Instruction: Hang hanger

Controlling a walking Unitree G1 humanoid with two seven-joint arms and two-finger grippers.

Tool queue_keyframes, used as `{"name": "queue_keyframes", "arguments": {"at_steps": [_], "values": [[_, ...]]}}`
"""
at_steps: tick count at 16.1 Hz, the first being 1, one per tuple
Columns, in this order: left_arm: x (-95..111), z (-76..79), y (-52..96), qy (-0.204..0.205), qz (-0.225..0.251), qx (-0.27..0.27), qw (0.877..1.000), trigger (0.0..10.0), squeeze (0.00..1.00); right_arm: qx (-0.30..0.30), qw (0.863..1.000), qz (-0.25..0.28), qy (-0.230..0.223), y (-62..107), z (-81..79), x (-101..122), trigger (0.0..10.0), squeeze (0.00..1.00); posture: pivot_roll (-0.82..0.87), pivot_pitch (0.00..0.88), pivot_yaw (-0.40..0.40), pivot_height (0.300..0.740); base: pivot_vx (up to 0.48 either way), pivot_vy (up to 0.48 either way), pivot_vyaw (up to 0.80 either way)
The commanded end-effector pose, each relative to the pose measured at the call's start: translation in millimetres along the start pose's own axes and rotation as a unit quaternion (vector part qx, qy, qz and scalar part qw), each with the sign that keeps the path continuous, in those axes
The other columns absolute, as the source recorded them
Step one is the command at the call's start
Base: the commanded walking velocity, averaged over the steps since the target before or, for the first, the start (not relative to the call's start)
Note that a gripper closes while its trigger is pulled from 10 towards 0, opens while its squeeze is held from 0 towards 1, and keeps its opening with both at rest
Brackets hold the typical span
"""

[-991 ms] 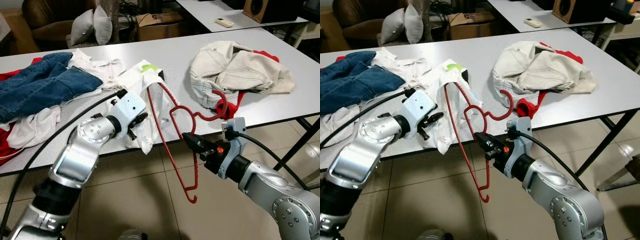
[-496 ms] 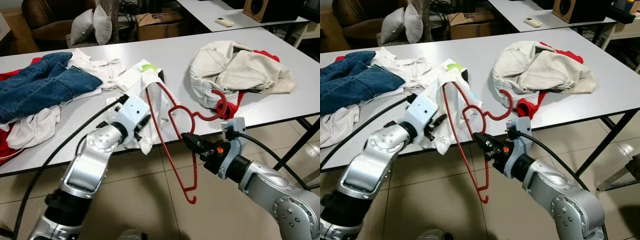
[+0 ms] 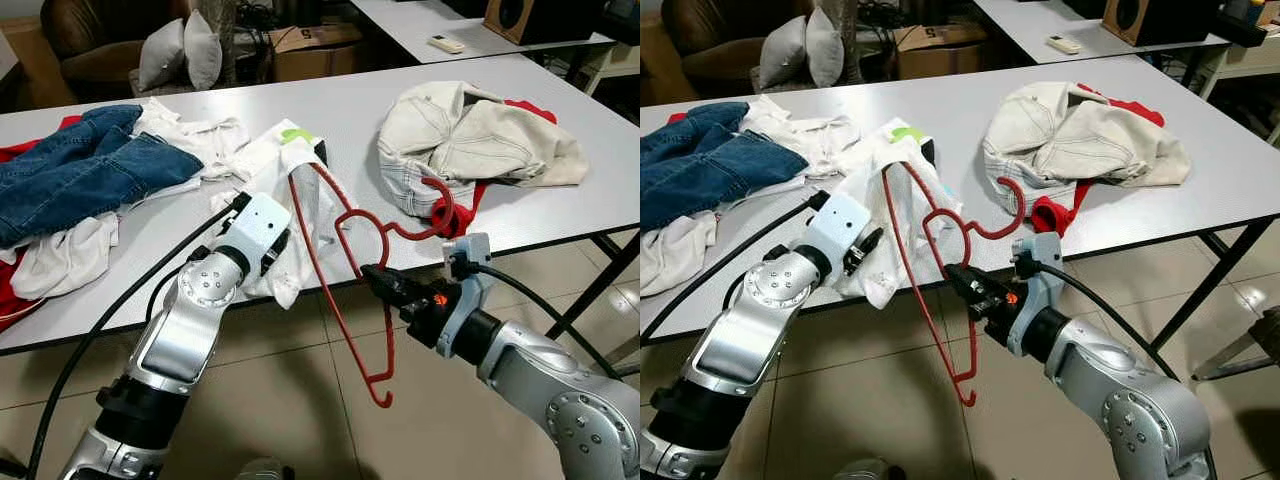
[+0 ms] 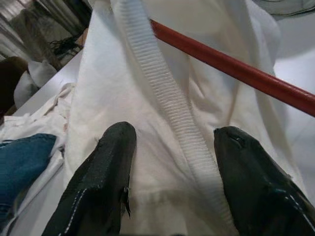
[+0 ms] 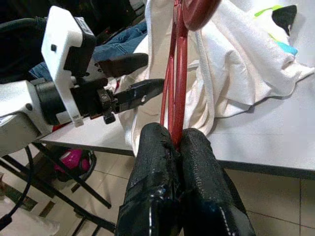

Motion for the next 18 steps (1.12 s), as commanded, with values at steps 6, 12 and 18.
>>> {"name": "queue_keyframes", "arguments": {"at_steps": [6,12,18], "values": [[1.9,-5.7,1.9,0.001,0.015,0.001,1.0,0.0,0.0,0.006,1.0,0.017,0.007,-0.5,-2.2,7.9,10.0,0.0,0.02,0.0,0.062,0.74,0.0,0.0,0.0],[3.4,-13.0,5.9,0.021,0.03,0.009,0.999,0.0,0.0,-0.002,1.0,0.012,0.0,1.2,-0.9,4.5,10.0,0.0,0.02,0.0,0.07,0.74,0.0,0.0,0.0],[3.8,-13.8,5.2,0.023,0.032,0.001,0.999,0.0,0.0,-0.017,1.0,0.011,-0.003,0.1,1.9,2.2,10.0,0.0,0.03,0.0,0.071,0.74,0.0,0.0,0.0]]}}
Point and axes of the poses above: a point about 5 cm out from each wrist's last joint towards the gripper, its own y axis pointing back from the gripper into the wrist, its own x axis along the axis of the wrist's last joint, z = x × y, the point moved 3 cm from there along -y, pointing out of the wrist towards the gripper, and after that the axes turned 13 degrees about y, right-handed, at the moved point
